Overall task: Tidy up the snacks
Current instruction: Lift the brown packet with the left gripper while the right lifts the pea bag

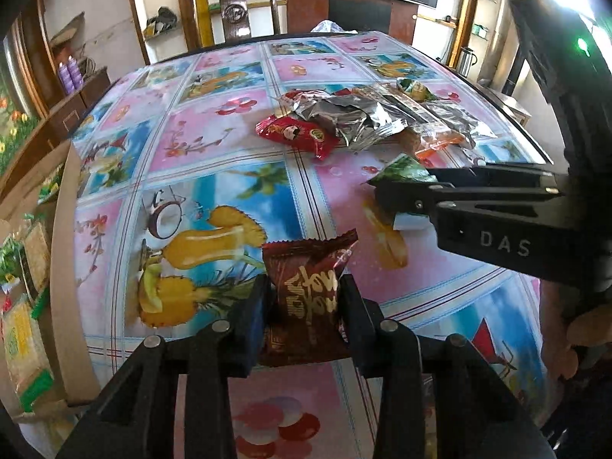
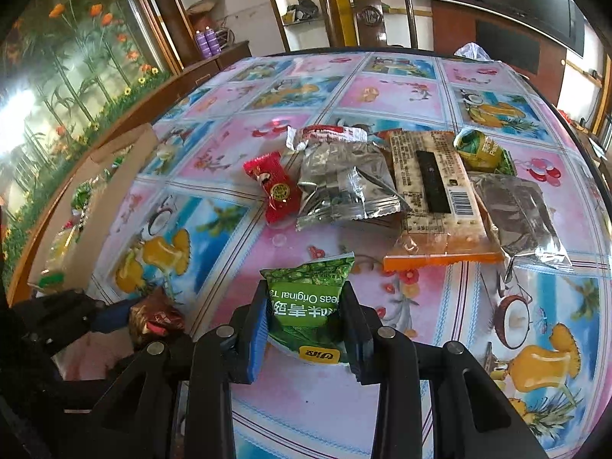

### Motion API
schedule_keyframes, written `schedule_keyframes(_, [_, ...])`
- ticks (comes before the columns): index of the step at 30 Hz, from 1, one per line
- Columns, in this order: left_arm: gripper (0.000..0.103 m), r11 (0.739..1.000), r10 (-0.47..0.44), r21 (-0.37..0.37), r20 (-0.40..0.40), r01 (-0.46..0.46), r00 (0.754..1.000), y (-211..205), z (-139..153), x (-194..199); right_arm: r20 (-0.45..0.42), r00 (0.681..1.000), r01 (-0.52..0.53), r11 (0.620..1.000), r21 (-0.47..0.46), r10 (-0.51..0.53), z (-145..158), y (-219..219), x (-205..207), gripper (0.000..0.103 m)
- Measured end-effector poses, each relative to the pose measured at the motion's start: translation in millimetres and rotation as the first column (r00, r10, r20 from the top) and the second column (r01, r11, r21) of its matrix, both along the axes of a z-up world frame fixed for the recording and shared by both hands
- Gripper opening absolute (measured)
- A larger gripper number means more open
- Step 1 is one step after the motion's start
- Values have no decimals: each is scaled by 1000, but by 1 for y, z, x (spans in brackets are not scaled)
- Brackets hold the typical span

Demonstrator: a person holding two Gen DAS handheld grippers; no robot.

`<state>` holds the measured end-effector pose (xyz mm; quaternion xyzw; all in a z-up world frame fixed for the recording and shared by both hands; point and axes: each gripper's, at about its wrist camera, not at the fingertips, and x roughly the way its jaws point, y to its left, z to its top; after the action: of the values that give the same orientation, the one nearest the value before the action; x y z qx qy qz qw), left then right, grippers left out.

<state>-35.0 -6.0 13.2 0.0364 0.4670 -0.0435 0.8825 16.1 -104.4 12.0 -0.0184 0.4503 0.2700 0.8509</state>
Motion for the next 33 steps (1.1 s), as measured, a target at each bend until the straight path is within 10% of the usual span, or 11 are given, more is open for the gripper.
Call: schedule_keyframes(33, [30, 997, 80, -28, 100, -77, 992, 26, 23, -1, 80, 997, 2, 999, 44, -6, 12, 4, -11, 37])
